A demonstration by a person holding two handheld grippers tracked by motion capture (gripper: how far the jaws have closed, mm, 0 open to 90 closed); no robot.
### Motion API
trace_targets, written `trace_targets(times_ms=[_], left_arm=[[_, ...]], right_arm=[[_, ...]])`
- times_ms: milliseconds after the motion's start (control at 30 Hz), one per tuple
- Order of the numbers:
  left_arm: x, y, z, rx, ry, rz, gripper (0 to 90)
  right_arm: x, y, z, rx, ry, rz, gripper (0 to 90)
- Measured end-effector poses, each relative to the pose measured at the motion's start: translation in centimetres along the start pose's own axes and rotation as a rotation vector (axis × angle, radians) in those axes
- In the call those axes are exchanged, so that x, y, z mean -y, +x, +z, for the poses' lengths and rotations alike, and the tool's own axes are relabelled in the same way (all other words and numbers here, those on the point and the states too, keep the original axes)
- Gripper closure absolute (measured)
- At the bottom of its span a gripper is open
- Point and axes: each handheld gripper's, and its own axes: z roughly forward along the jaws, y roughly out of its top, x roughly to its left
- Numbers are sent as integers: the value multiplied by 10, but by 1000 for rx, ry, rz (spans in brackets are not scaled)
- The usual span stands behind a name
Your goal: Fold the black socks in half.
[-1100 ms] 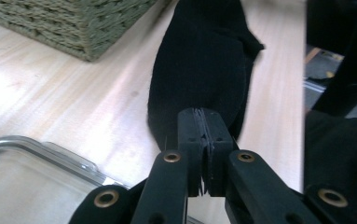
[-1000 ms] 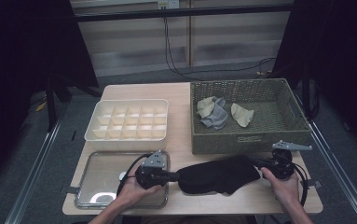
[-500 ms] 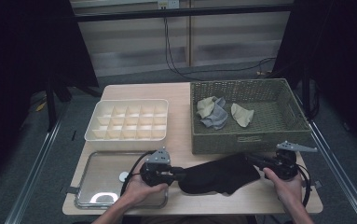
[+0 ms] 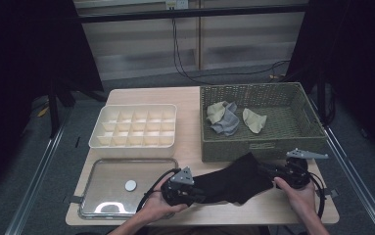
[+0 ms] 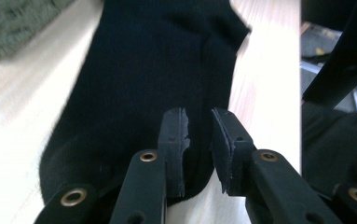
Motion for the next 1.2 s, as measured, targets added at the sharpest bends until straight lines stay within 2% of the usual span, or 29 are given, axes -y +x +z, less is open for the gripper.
trace_targets(times_ms=[33,100,133,167,367,467,500,533,567,633,667,767,800,900,967,1033,1100,1200], left_arm=[[1,1,0,-4,15,16,754],[2,2,0,-9,-1,-14,765],[1,3,-1,-15,11,-14,769],[3,4,-1,-21,-8,-25,773],[5,11,-7,-55,1,-37,774],[6,18,-12,-73,21,-31,772],[8,20,-12,-76,-1,-49,772],[8,22,-14,-81,12,-49,768],[8,24,-16,-90,5,-53,758],[8,27,-22,-81,-44,-86,740],[8,29,-27,-86,-56,-84,735],[9,36,-43,-100,-113,-128,713],[10,39,-49,-117,-121,-133,703],[13,49,-59,-158,-156,-182,670],[16,54,-59,-172,-153,-195,656],[17,59,-56,-163,-133,-208,611],[18,61,-52,-170,-121,-215,588],[19,60,-50,-158,-103,-226,555]], right_arm=[[1,0,1,-2,9,-4,615],[1,2,4,-8,16,-11,620],[1,3,4,-8,20,-18,619],[2,4,5,-13,23,-21,617],[4,8,6,-21,44,-39,617],[5,10,7,-6,45,-50,595],[5,10,7,-6,45,-50,595],[5,10,7,-4,45,-48,566],[4,10,8,5,47,-50,538],[3,8,10,12,51,-50,551],[2,8,11,16,52,-49,549],[-1,5,15,14,46,-50,559],[-2,4,17,22,52,-53,561],[-4,3,24,35,72,-59,568],[-4,3,28,35,79,-65,570],[-3,4,29,45,90,-69,565],[-1,3,30,48,95,-71,556],[-1,2,31,54,94,-75,539]])
